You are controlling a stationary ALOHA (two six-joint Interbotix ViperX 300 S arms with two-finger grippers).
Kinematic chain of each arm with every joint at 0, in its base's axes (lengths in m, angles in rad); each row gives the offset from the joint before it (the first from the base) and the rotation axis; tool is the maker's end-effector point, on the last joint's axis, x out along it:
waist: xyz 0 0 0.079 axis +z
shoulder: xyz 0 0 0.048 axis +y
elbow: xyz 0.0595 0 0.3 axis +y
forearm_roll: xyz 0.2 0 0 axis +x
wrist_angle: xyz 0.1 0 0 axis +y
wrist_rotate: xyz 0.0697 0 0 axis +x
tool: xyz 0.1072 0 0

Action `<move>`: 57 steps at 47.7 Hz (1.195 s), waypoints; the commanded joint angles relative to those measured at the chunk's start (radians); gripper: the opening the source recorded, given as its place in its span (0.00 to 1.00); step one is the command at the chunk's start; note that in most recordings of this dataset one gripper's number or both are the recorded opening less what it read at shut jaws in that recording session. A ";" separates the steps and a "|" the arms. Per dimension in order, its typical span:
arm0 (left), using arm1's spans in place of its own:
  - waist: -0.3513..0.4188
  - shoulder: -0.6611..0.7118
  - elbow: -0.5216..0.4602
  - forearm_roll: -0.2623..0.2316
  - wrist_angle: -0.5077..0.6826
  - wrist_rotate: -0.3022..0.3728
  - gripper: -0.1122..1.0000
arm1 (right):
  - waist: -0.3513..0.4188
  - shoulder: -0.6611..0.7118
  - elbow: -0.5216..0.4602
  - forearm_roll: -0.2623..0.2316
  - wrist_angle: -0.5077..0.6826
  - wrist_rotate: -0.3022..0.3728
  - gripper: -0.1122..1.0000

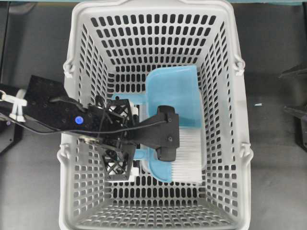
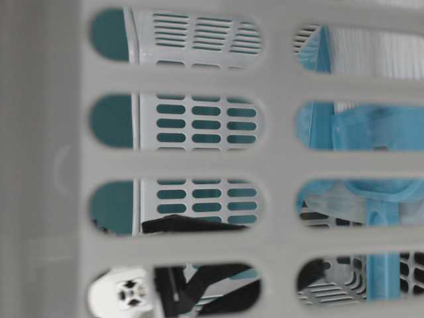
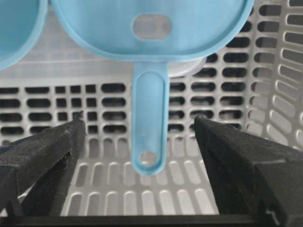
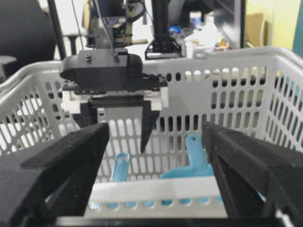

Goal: Pick up the hand brush from the shopping basket with the left arm.
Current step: 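Close the left gripper around the brush's blue handle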

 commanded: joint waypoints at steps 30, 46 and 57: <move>-0.014 0.097 0.123 0.003 -0.161 -0.015 0.91 | 0.002 0.006 0.008 0.006 -0.005 0.014 0.78; -0.017 0.098 0.143 0.003 -0.198 -0.006 0.91 | 0.002 0.006 0.011 0.005 -0.011 0.015 0.78; -0.017 0.100 0.143 0.003 -0.247 -0.009 0.89 | 0.002 0.006 0.015 0.005 -0.005 0.015 0.78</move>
